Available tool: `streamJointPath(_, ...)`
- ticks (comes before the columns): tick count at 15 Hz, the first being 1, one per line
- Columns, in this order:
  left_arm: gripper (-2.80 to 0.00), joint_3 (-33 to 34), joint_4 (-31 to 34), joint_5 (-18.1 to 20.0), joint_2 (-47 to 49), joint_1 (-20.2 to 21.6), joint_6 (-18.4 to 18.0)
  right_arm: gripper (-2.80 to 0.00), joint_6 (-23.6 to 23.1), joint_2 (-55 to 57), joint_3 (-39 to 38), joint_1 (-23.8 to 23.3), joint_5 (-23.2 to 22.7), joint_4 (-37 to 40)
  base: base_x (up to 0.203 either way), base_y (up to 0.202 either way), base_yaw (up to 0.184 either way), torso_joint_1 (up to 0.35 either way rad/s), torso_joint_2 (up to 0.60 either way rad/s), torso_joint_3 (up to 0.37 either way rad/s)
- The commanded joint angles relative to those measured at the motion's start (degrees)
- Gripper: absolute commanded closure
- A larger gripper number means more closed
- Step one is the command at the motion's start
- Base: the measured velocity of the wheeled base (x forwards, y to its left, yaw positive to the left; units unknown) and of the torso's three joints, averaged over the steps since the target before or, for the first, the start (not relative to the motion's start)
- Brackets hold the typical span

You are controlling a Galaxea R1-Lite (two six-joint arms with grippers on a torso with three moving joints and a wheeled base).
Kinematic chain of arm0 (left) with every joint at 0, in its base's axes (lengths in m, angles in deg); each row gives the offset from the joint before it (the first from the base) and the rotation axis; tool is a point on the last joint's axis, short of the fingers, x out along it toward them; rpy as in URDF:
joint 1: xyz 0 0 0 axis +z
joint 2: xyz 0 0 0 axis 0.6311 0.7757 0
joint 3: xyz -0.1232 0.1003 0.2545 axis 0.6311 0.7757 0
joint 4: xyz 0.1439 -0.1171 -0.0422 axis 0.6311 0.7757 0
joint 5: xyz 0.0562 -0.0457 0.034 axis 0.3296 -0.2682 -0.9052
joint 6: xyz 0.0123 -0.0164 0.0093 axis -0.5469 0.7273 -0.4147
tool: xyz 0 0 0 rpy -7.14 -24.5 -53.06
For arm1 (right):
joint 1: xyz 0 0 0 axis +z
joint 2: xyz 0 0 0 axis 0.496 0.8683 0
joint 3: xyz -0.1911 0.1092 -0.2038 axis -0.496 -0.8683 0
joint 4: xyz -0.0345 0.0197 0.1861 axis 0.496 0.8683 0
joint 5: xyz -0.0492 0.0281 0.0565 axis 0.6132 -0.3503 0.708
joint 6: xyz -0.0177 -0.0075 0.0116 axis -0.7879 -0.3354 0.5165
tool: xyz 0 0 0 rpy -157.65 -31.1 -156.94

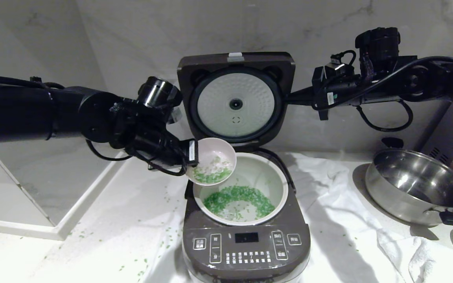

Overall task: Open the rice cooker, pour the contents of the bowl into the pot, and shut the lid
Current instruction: Pour the water from the bowl into the rice cooker

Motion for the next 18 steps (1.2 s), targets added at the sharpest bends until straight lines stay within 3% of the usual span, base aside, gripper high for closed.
streamJointPath(1,0.00,-0.1,-0.6,-1.0,1.5,-1.4,0.1,0.00,0.5,-0.4,0.1,-0.3,-0.2,0.0,0.000,0.000,0.000,0.000,0.00,0.000)
streamJointPath(9,0.00,-3.0,-0.7,-2.3,5.8,-2.8,0.1,0.00,1.6,-0.9,0.3,-1.1,-0.2,-0.2,0.000,0.000,0.000,0.000,0.00,0.000)
streamJointPath(11,0.00,-3.5,-0.9,-4.9,7.4,-2.9,0.3,0.00,1.7,-0.8,0.1,-1.3,-0.2,-0.2,0.000,0.000,0.000,0.000,0.00,0.000)
streamJointPath(14,0.00,-2.6,-9.4,-7.7,8.1,-3.0,0.4,0.00,1.7,-0.7,0.3,-1.7,-0.3,-0.2,0.000,0.000,0.000,0.000,0.00,0.000)
streamJointPath(18,0.00,5.3,-21.5,-12.6,7.2,-4.2,-0.1,0.00,1.9,-0.5,0.9,-2.5,-0.4,-0.2,0.000,0.000,0.000,0.000,0.00,0.000)
